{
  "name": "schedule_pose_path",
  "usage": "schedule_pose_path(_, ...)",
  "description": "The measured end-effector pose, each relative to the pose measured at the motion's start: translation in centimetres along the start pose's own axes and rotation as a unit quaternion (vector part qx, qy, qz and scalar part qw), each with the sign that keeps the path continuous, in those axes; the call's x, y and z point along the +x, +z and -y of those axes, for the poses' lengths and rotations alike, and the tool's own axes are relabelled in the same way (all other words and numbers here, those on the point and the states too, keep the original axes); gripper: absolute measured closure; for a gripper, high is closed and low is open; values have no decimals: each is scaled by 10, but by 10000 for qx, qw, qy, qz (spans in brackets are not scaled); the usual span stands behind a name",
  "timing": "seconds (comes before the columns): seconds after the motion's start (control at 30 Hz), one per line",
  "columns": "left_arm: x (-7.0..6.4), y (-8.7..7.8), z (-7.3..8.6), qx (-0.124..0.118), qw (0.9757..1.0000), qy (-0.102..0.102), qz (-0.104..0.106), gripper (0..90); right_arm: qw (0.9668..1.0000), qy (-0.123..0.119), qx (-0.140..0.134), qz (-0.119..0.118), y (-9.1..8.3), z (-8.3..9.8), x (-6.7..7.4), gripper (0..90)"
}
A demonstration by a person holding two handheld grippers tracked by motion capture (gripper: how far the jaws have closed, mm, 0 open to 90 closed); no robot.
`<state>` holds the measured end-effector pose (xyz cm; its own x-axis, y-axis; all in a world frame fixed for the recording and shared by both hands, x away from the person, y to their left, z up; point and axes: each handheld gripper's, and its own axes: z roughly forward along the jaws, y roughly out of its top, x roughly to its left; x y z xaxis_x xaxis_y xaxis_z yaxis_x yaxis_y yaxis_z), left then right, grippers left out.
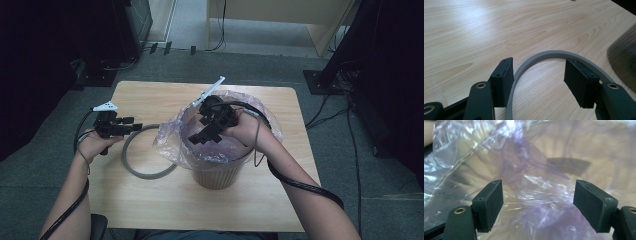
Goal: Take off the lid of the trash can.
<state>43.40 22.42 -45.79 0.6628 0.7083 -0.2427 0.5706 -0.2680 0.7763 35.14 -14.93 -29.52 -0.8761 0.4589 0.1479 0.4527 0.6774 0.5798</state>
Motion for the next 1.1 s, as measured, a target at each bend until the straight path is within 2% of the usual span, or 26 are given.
schedule_pose_path(0.27, 3, 2, 4, -4, 9999, -88, 53, 399, 9997, 21, -212, 118, -17, 1, -5, 241)
schedule_pose_path(0.4, 4, 6, 7, 94, 9999, -13, -32, 399, 9995, 61, -261, 166, -24, 4, -8, 241)
schedule_pose_path(0.73, 11, 10, 16, 175, 9997, -142, -94, 397, 9988, 247, -327, 277, -44, 12, -18, 242)
schedule_pose_path(1.1, 12, 9, 18, 210, 9996, -119, -115, 396, 9968, 380, -480, 514, -68, 25, -35, 242)
